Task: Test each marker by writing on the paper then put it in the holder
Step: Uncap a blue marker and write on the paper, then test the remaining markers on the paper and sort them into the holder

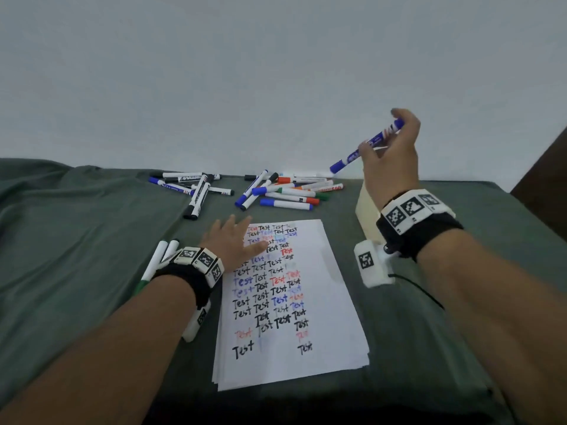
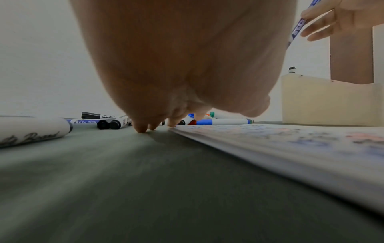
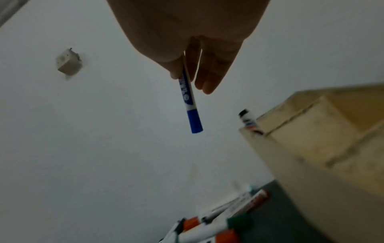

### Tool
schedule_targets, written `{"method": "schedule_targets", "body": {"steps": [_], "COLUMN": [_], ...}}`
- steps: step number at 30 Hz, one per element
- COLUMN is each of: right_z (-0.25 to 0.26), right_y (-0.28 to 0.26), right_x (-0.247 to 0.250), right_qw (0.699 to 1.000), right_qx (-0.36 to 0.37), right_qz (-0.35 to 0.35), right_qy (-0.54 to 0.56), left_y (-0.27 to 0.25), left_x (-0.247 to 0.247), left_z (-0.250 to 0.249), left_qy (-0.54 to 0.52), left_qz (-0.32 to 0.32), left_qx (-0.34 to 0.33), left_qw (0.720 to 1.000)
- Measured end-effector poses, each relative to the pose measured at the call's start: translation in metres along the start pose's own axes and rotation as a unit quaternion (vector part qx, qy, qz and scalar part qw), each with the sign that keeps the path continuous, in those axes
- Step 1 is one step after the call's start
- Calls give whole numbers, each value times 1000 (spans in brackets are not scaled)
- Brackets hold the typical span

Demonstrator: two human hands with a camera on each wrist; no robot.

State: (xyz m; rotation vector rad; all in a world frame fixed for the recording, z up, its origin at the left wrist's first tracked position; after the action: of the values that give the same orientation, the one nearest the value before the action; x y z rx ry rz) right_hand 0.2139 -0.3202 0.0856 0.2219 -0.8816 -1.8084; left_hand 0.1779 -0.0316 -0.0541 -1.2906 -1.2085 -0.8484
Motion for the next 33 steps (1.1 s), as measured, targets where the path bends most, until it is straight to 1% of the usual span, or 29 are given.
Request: {"method": "schedule_targets", "body": {"steps": [2, 4, 6, 8, 10, 13, 16, 17, 18, 20, 23, 25, 26, 27, 28, 29, 31, 32, 33], "right_z": [-4, -10, -18, -29, -40, -53, -59, -61, -62, -61, -53, -45, -42, -40, -39, -39, -42, -44, -45], "right_y": [15, 24, 26, 23, 18, 9, 5, 5, 5, 4, -9, -21, -27, -33, -39, -46, -63, -71, -78], "right_x": [16, 29, 36, 38, 35, 29, 22, 19, 17, 13, 1, -14, -22, -30, -38, -45, -57, -62, -66], "right_qw": [999, 997, 995, 992, 983, 959, 918, 907, 902, 900, 902, 903, 899, 888, 868, 841, 777, 749, 732], "right_qx": [6, 5, -9, -30, -62, -106, -112, -98, -78, -32, 54, 103, 114, 115, 110, 98, 40, 12, 1], "right_qz": [-14, -28, -39, -27, 26, 109, 206, 217, 213, 201, 215, 247, 281, 330, 387, 447, 552, 585, 600], "right_qy": [-35, -67, -94, -123, -169, -240, -321, -348, -368, -385, -371, -337, -317, -300, -291, -290, -301, -311, -322], "left_y": [-1, -2, -2, -1, -1, -2, -3, -3, -3, -3, -4, -3, -3, -3, -3, -3, -3, -4, -4], "left_x": [-1, -2, -2, -3, -3, -3, -3, -3, -3, -3, -3, -3, -3, -3, -2, -2, -2, -2, -2], "left_z": [0, 0, -1, 0, 0, 0, -1, -1, -1, -2, -2, -2, -2, -2, -2, -2, -2, -2, -2], "left_qy": [18, 38, 53, 67, 73, 75, 75, 74, 73, 72, 74, 73, 72, 71, 70, 70, 71, 72, 72], "left_qz": [13, 24, 30, 32, 36, 36, 35, 36, 37, 37, 37, 38, 39, 41, 43, 45, 48, 49, 50], "left_qx": [24, 30, 33, 32, 31, 31, 35, 36, 36, 36, 35, 35, 35, 35, 35, 35, 37, 37, 37], "left_qw": [999, 999, 998, 997, 996, 996, 996, 996, 996, 996, 996, 996, 996, 996, 996, 996, 996, 995, 995]}}
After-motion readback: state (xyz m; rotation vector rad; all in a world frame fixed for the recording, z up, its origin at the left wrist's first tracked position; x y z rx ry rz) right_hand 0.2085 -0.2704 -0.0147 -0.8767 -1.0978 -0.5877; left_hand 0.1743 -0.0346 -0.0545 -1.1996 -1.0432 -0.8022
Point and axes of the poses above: each hand's wrist, its own y-axis towards the middle knuckle, its own x-axis out of the back of the hand, z = x × y, the point moved 1 cm from there along y, towards the middle knuckle, and after that the axes turned 11 degrees about x, right-handed, at the moved point
